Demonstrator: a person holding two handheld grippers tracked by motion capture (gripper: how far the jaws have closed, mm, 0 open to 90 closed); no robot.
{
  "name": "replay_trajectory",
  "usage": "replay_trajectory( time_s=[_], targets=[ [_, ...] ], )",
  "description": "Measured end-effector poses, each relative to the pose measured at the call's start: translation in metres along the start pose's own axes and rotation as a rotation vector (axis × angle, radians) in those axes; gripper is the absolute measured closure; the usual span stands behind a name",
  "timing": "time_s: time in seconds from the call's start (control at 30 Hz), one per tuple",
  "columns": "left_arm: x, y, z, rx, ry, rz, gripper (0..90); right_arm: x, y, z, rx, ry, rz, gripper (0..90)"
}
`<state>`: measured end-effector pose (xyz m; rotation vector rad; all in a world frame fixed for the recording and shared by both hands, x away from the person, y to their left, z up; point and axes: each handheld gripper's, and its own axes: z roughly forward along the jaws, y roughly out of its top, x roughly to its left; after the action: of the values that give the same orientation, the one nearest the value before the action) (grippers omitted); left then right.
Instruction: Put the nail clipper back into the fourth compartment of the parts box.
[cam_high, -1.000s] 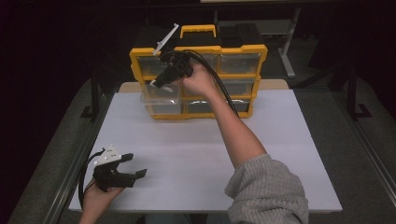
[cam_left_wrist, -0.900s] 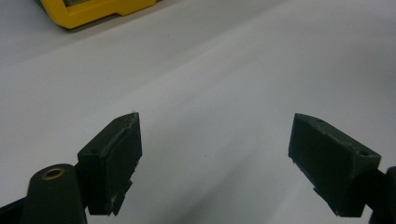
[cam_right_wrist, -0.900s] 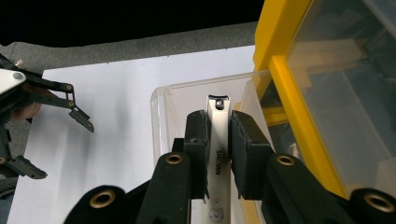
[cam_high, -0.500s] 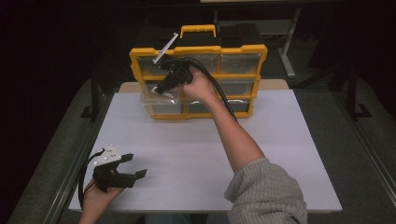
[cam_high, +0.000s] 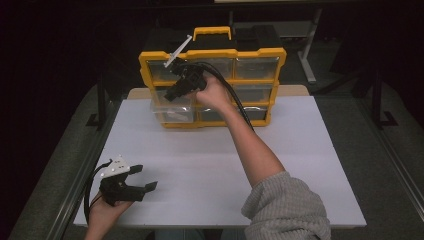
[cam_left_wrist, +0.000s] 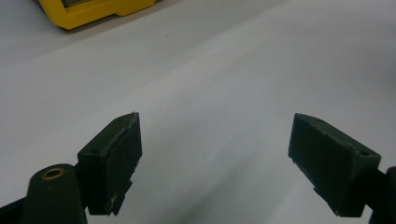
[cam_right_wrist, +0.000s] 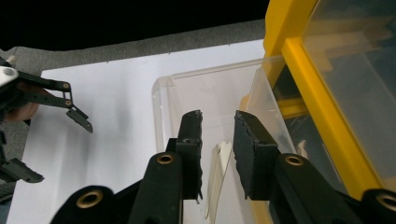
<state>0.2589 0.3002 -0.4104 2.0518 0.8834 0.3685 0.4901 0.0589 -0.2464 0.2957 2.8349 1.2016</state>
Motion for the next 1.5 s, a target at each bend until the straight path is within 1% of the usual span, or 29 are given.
replay_trajectory(
  time_s=[0.03, 0.07, 0.13, 0.2, 0.23, 0.27, 0.3, 0.37, 0.4, 0.43, 0.47, 0.5, 0.53, 0.57, 0.67, 0.7, 0.8, 0.83, 0.93, 0.97, 1.03, 1.07, 1.1, 1.17, 1.27, 1.33, 1.4, 1.47, 1.5],
  targets=[
    [0.0, 0.0, 0.0, -0.001, 0.0, -0.001, 17.5, 0.001, 0.0, -0.003, -0.008, -0.003, -0.005, 68.5],
    [-0.001, 0.0, 0.0, -0.002, -0.003, -0.006, 17.5, 0.003, -0.002, -0.013, -0.048, -0.003, 0.0, 66.3],
    [-0.001, 0.001, 0.001, -0.003, -0.007, -0.01, 17.4, 0.002, -0.006, -0.024, -0.111, 0.002, 0.016, 65.7],
    [-0.004, 0.002, 0.002, 0.003, -0.012, -0.004, 17.4, 0.003, -0.01, -0.033, -0.119, -0.01, 0.018, 64.4],
    [-0.004, 0.002, 0.002, 0.003, -0.012, -0.004, 17.4, 0.003, -0.01, -0.033, -0.119, -0.01, 0.018, 64.4],
    [-0.005, 0.002, 0.003, 0.002, -0.013, 0.002, 17.4, 0.003, -0.013, -0.036, -0.118, -0.015, 0.012, 62.8],
    [-0.005, 0.003, 0.004, 0.001, -0.015, 0.004, 17.4, 0.005, -0.019, -0.044, -0.124, -0.017, 0.027, 61.6],
    [-0.006, 0.003, 0.004, 0.002, -0.02, 0.002, 17.3, 0.007, -0.025, -0.051, -0.133, -0.024, 0.035, 58.2],
    [-0.006, 0.003, 0.004, 0.002, -0.02, 0.002, 17.2, 0.007, -0.025, -0.051, -0.133, -0.024, 0.035, 58.2],
    [-0.006, 0.003, 0.005, 0.001, -0.02, 0.009, 17.0, 0.009, -0.033, -0.058, -0.145, -0.029, 0.05, 50.3],
    [-0.006, 0.003, 0.005, 0.002, -0.02, 0.015, 17.0, 0.009, -0.036, -0.059, -0.15, -0.022, 0.057, 48.4],
    [-0.006, 0.003, 0.006, -0.005, -0.021, 0.013, 17.0, 0.01, -0.04, -0.061, -0.154, -0.016, 0.065, 44.6],
    [-0.007, 0.004, 0.006, -0.012, -0.025, 0.003, 17.1, 0.012, -0.045, -0.063, -0.16, -0.03, 0.072, 39.4],
    [-0.007, 0.004, 0.006, -0.018, -0.028, -0.002, 17.0, 0.013, -0.05, -0.064, -0.165, -0.048, 0.081, 37.2],
    [-0.009, 0.003, 0.007, -0.015, -0.033, -0.001, 17.0, 0.016, -0.066, -0.068, -0.175, -0.05, 0.108, 32.4],
    [-0.009, 0.004, 0.007, -0.009, -0.033, 0.01, 17.0, 0.017, -0.071, -0.069, -0.176, -0.052, 0.124, 30.6],
    [-0.01, 0.005, 0.007, -0.016, -0.04, -0.002, 17.0, 0.018, -0.086, -0.071, -0.194, -0.041, 0.177, 26.2],
    [-0.01, 0.005, 0.007, -0.013, -0.041, 0.003, 17.0, 0.019, -0.091, -0.072, -0.191, -0.042, 0.19, 25.9],
    [-0.011, 0.004, 0.009, -0.014, -0.043, -0.004, 17.0, 0.02, -0.095, -0.074, -0.189, -0.044, 0.193, 25.4],
    [-0.011, 0.005, 0.009, -0.013, -0.043, 0.001, 16.9, 0.021, -0.102, -0.078, -0.2, -0.059, 0.202, 24.0],
    [-0.011, 0.005, 0.009, -0.007, -0.045, 0.0, 16.9, 0.022, -0.107, -0.082, -0.212, -0.064, 0.204, 23.3],
    [-0.011, 0.005, 0.009, -0.007, -0.046, 0.001, 16.8, 0.023, -0.109, -0.084, -0.212, -0.066, 0.219, 22.5],
    [-0.011, 0.005, 0.009, -0.007, -0.048, 0.0, 16.8, 0.023, -0.111, -0.086, -0.213, -0.072, 0.22, 21.5],
    [-0.011, 0.005, 0.01, -0.002, -0.048, 0.008, 16.9, 0.023, -0.115, -0.088, -0.21, -0.081, 0.221, 19.0],
    [-0.011, 0.004, 0.01, -0.004, -0.047, 0.006, 16.8, 0.025, -0.12, -0.088, -0.191, -0.109, 0.215, 17.1],
    [-0.011, 0.004, 0.009, -0.008, -0.045, -0.004, 16.8, 0.028, -0.126, -0.088, -0.193, -0.114, 0.218, 16.7],
    [-0.01, 0.004, 0.009, -0.009, -0.042, 0.002, 16.8, 0.028, -0.134, -0.088, -0.186, -0.126, 0.202, 16.5],
    [-0.011, 0.004, 0.009, -0.007, -0.042, 0.0, 16.8, 0.03, -0.141, -0.088, -0.186, -0.13, 0.217, 15.7],
    [-0.011, 0.004, 0.009, -0.008, -0.042, -0.001, 16.8, 0.031, -0.144, -0.088, -0.189, -0.125, 0.243, 15.5]
  ],
)
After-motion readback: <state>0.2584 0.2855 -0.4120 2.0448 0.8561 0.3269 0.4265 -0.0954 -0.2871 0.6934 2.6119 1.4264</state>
